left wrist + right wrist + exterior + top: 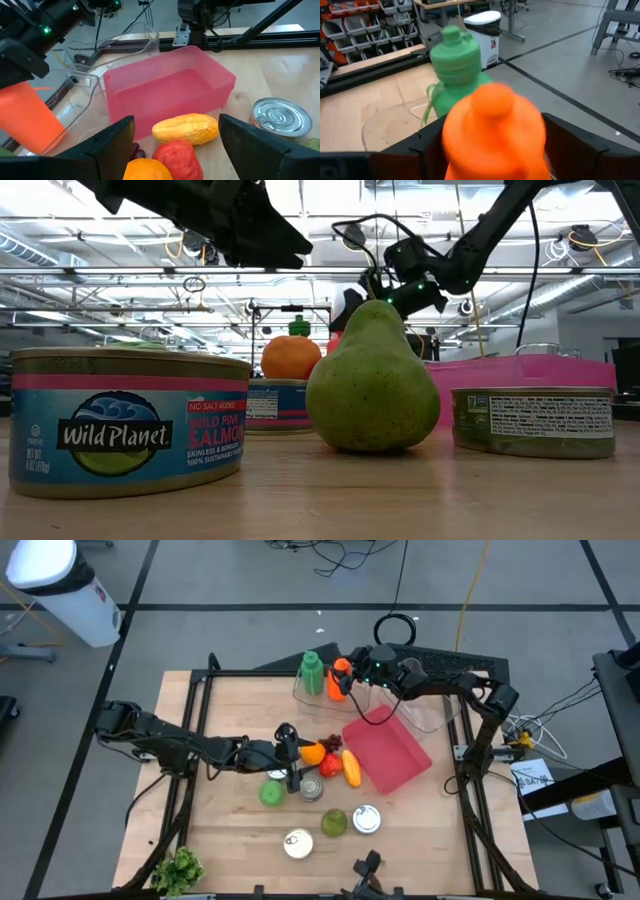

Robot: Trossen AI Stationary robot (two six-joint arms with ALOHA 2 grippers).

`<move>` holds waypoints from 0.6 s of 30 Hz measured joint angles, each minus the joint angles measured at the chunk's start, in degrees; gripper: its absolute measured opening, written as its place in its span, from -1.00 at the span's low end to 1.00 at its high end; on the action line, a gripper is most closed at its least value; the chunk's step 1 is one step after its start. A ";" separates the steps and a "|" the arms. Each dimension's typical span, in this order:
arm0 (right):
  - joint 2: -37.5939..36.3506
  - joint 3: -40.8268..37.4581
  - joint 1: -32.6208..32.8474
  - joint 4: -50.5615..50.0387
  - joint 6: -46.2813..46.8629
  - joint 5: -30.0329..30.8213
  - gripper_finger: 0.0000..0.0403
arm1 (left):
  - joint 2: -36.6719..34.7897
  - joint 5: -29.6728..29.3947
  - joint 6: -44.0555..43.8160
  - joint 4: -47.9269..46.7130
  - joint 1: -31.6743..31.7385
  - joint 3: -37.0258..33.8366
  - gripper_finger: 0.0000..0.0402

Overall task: Pick & Place Food Item
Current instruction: Put the orange water bottle into the left transparent bin, then put the right green tuna can into the pink bin

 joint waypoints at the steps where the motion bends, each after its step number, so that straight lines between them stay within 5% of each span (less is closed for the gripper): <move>1: -0.03 0.00 0.24 0.17 -0.14 0.01 0.41 | 0.00 0.00 0.00 0.00 0.00 0.00 0.49; 10: -1.70 0.01 3.12 1.09 -8.54 1.22 0.53 | 0.00 -0.02 0.00 0.00 0.00 0.00 0.49; 18: -12.00 0.01 6.34 -8.55 -13.09 6.51 0.53 | 0.00 -0.07 1.87 0.00 0.00 0.00 0.49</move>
